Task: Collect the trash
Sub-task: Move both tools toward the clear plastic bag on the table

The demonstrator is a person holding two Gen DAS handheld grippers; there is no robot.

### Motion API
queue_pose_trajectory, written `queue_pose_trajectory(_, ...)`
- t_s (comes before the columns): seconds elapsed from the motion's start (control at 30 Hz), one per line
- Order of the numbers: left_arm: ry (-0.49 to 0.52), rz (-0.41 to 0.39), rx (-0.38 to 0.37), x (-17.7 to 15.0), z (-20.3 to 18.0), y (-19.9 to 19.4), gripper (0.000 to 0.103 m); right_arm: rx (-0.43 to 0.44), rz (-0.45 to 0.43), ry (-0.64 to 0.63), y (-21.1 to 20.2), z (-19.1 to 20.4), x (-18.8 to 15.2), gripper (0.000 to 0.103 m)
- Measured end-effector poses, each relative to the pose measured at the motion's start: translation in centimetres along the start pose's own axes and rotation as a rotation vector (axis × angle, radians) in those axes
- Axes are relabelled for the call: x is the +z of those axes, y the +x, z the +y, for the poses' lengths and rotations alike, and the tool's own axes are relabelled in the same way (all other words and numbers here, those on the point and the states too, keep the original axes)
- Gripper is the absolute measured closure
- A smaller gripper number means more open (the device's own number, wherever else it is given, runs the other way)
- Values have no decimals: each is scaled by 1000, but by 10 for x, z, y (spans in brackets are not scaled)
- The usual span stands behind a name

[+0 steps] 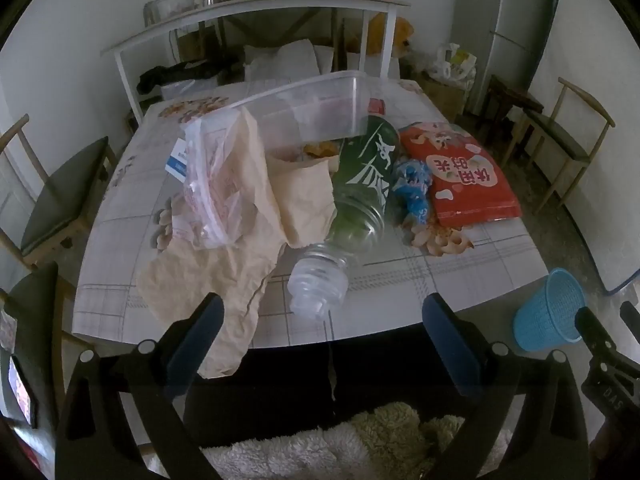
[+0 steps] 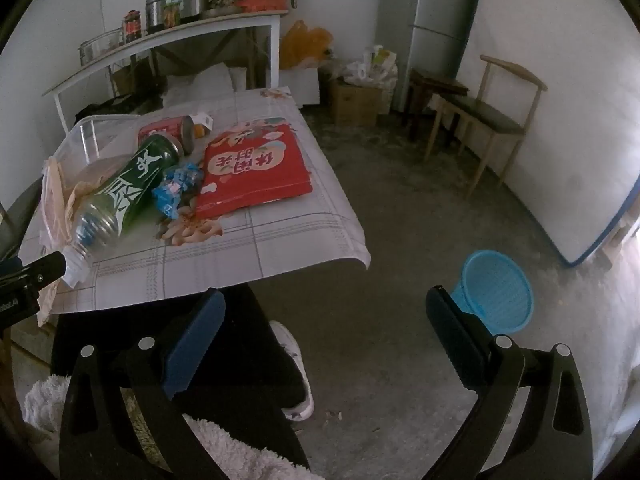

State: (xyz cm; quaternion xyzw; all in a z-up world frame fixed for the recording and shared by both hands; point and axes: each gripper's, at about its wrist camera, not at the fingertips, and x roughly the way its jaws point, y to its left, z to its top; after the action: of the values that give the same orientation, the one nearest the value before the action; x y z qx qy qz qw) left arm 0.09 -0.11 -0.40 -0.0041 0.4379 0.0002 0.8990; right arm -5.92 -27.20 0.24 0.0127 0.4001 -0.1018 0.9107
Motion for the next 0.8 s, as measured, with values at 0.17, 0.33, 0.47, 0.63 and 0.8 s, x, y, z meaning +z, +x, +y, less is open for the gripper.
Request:
queue_pose_trajectory(0.17,2,2,-2,-1,1,-3,6,0,0,0,0,0,0,7)
queue_pose_trajectory(0.33,-2,13,-10,0,2,4,6,1,1,2,1,-1,0,7)
queue_pose_trajectory(0.47,-4,3,-17,2,8,6,6,9,6,3,-2,16,0,7)
queue_pose_trajectory(0.63,-28,-53,2,7,29,4,6,49,-6,-11,18,53,11,7)
queue_pose_trajectory(0.8,-58,-91,-6,8,64,5,6,100,-41,-45,18,73,21,7)
